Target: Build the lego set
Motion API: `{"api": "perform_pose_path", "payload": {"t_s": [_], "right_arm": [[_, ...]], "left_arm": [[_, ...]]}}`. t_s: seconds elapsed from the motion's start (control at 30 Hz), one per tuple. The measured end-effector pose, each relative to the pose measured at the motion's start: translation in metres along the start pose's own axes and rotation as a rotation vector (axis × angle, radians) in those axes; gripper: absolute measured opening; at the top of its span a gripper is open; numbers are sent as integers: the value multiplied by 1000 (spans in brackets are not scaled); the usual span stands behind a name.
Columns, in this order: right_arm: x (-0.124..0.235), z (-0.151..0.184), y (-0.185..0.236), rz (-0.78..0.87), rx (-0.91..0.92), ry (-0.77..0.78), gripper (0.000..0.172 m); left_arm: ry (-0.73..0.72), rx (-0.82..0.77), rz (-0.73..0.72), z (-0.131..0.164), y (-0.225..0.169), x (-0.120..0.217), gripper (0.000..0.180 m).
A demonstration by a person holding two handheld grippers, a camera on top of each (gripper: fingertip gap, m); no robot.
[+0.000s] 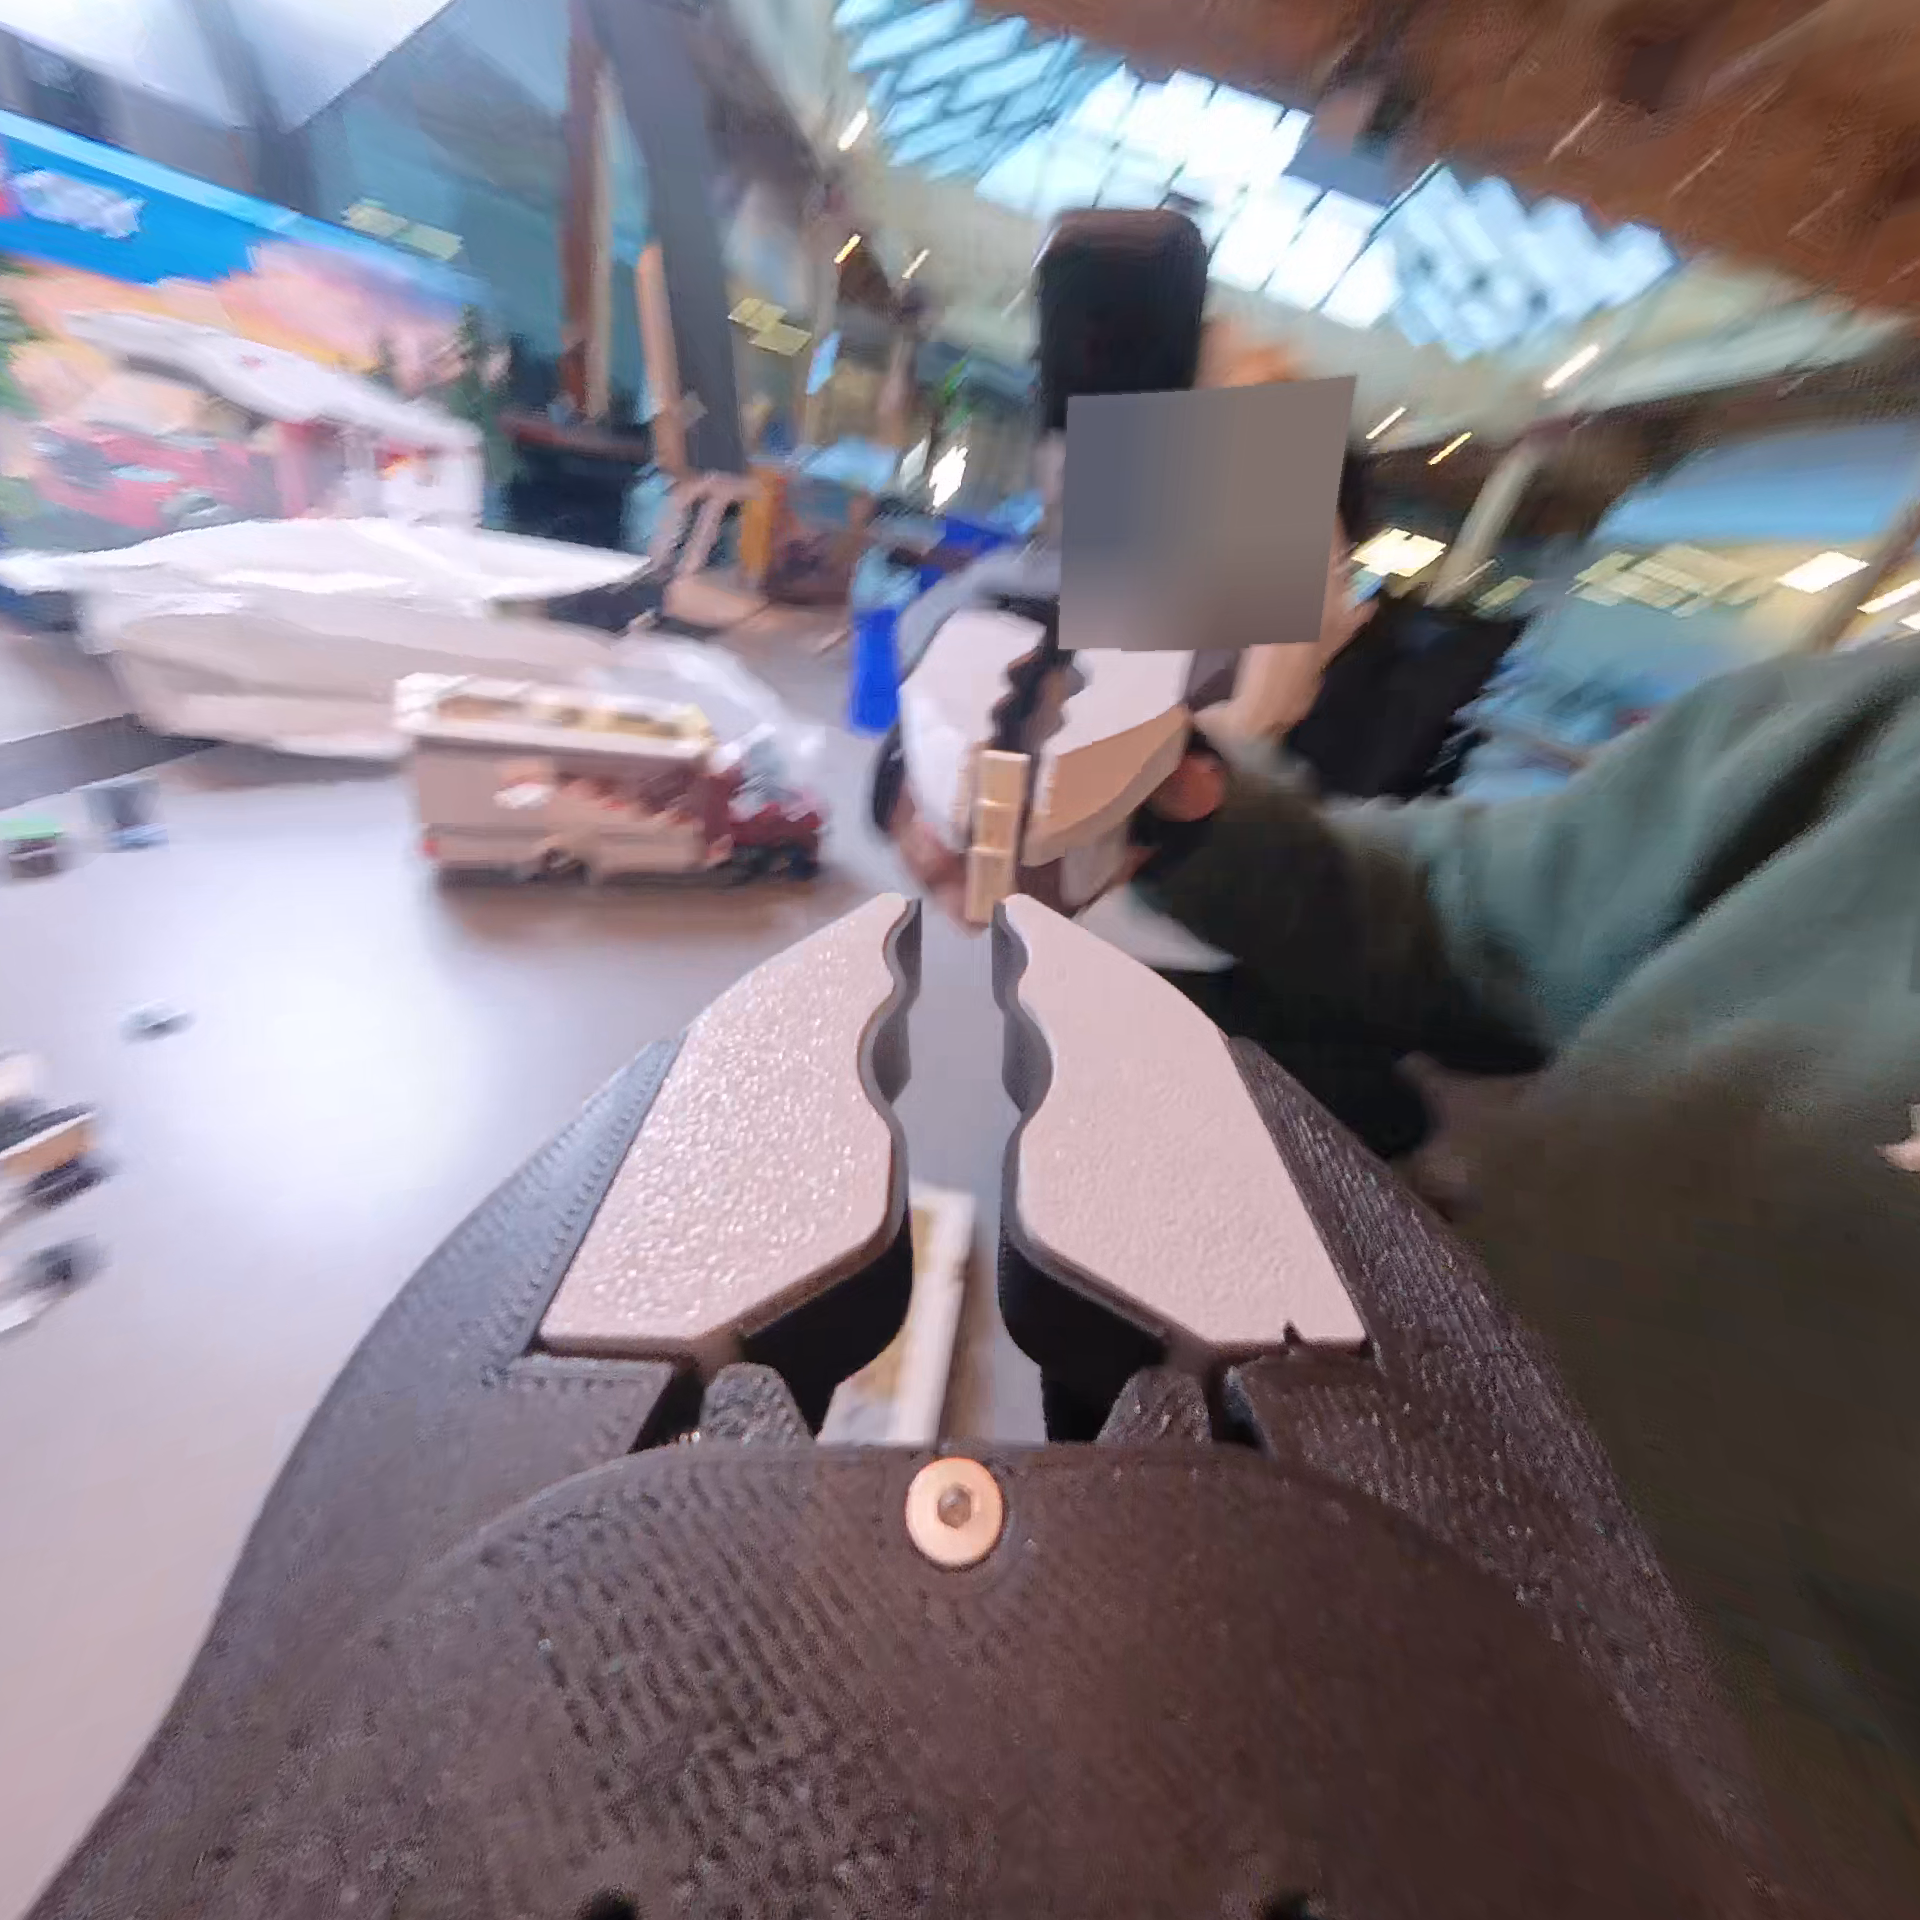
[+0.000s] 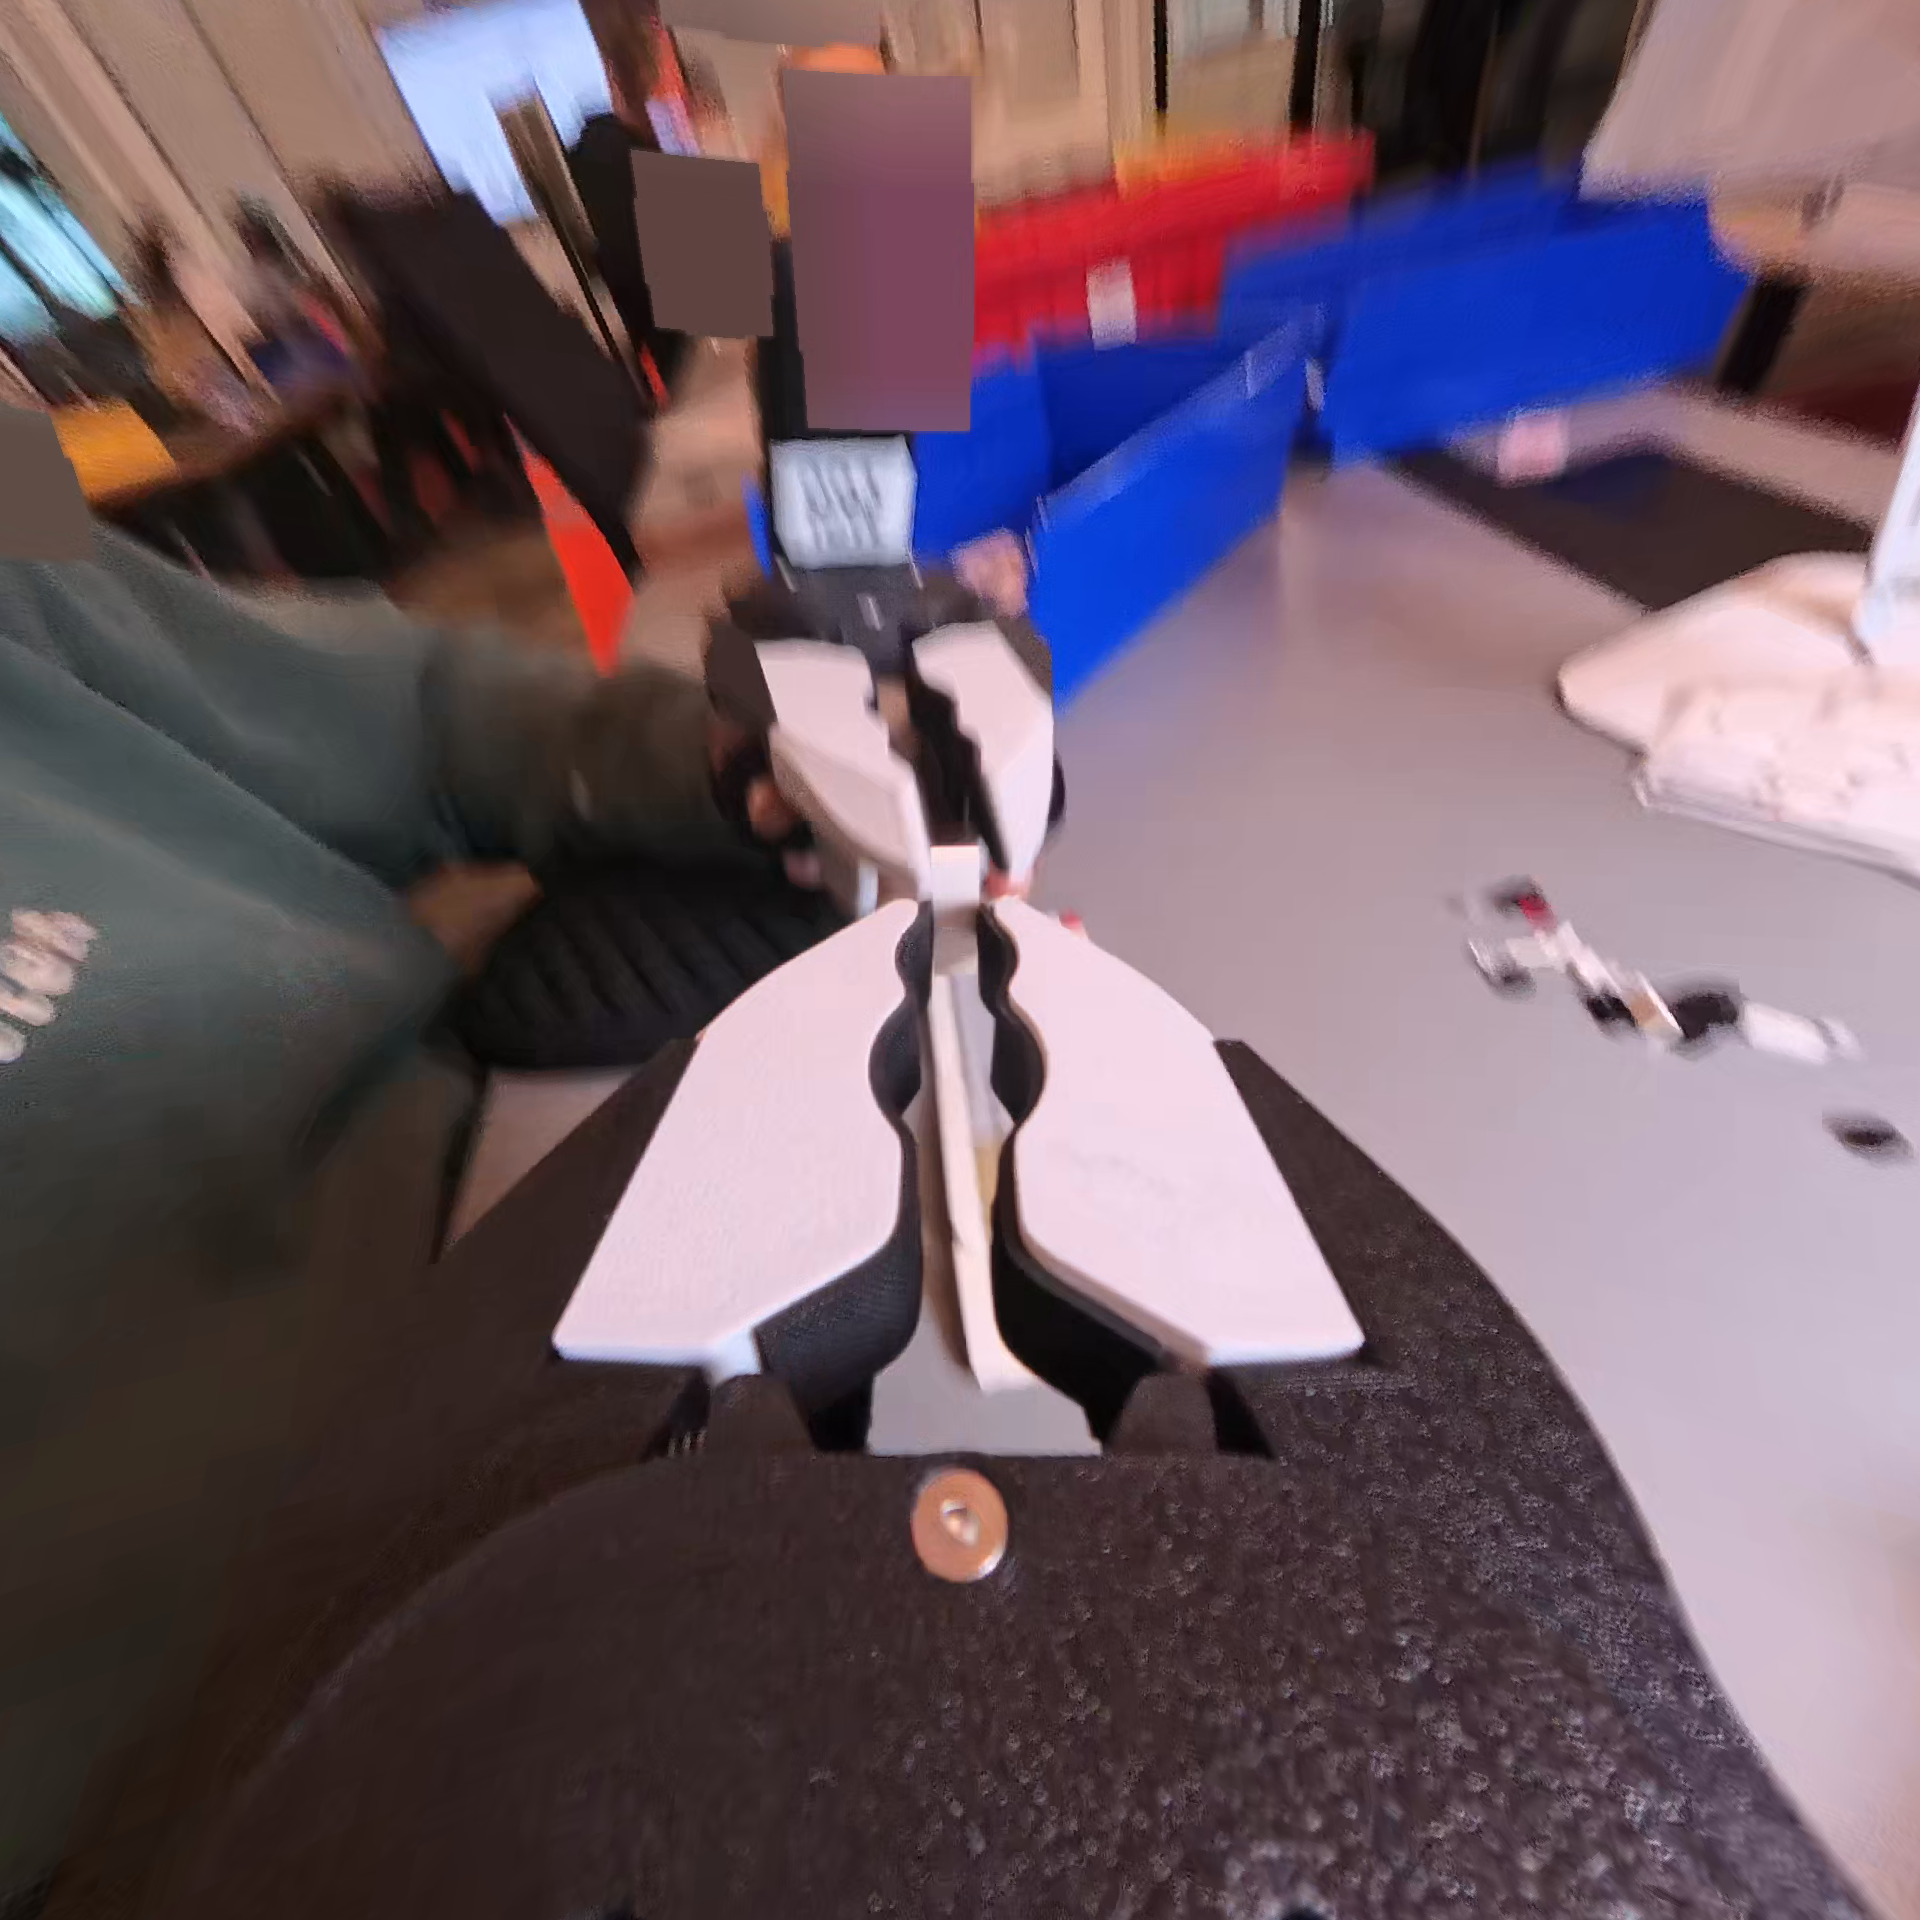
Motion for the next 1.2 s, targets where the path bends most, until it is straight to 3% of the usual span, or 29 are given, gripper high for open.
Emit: {"api": "perform_pose_path", "payload": {"t_s": [0.07, 0.17, 0.33, 0.57, 0.73, 0.83, 1.2], "right_arm": [[2, 15, -17, 28, 11, 262, 7], [-5, 40, -31, -6, 54, 583, 7], [-28, 61, -34, -111, 106, 794, 7], [-37, 69, -40, -167, 79, 857, 7], [-39, 71, -38, -178, 61, 857, 7], [-41, 73, -37, -187, 46, 859, 7], [-39, 77, -33, -203, -27, 781, 11]], "left_arm": [[117, -97, -143, 0, 19, 6, 18], [308, -161, -247, 7, 42, 10, 23], [546, -234, -292, 22, 65, 9, 23], [656, -227, -305, 31, 63, 22, 35], [751, -191, -294, 37, 49, 40, 74], [859, -230, -326, 47, 47, 43, 83], [884, -250, -313, 54, 47, 40, 71]]}}
Point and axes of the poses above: each gripper's, where its closed fingertips meet, x back along the fingers, z out of its underside, y = z × x across the jaws, the point moved 8 cm from there along x, back along the fingers, and after that the axes turned 15 degrees about x, right-handed, at the moved point
